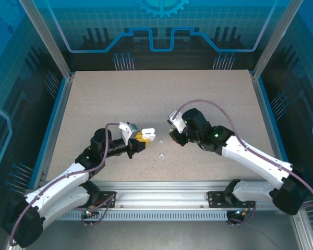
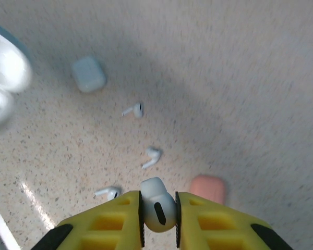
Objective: Insert the wireless bluetooth earbuds into the charging case
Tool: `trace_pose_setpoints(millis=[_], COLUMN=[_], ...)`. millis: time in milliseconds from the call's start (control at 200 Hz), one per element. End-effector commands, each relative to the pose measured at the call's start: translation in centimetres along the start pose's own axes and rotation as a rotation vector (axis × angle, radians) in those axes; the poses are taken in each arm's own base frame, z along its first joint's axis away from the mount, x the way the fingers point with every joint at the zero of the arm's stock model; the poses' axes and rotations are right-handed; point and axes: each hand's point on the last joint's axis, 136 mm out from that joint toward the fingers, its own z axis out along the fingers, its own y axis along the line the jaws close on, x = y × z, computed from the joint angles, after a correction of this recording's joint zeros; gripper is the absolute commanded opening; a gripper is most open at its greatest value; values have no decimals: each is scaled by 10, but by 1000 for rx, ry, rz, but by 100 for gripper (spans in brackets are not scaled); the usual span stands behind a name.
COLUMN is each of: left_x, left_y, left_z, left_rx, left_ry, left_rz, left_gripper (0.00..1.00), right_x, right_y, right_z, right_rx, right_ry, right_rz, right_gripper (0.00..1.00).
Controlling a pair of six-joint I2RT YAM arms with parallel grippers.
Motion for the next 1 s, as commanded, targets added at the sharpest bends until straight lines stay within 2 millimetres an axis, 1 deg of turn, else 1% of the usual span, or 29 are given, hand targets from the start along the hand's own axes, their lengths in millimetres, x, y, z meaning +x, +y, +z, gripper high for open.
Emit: trace_pose_setpoints(millis=[0,155,285,550,995], left_x=[-12,-14,-18,-24,-26], left_y=[-10,-12,-16,-20,-23], left_z=[4,12,17,22,22], left_rx=[62,86,109,136,149], left_ry=[-31,-23,-29,-31,-33], left_rz=[-10,-8,8,24,32], left_gripper=[0,0,0,0,0], right_x=[-28,-50,-57,-54,-53], right_y=[4,14,24,42,48], right_z=[-18,-36,-38,-33,-18], right_rx=[16,10,-5,-51,-52], right_ry=[-137,-225,-241,-216,-175], right_rz=[-133,-231,-293,-362,-398], right_gripper=[21,21,21,21,21])
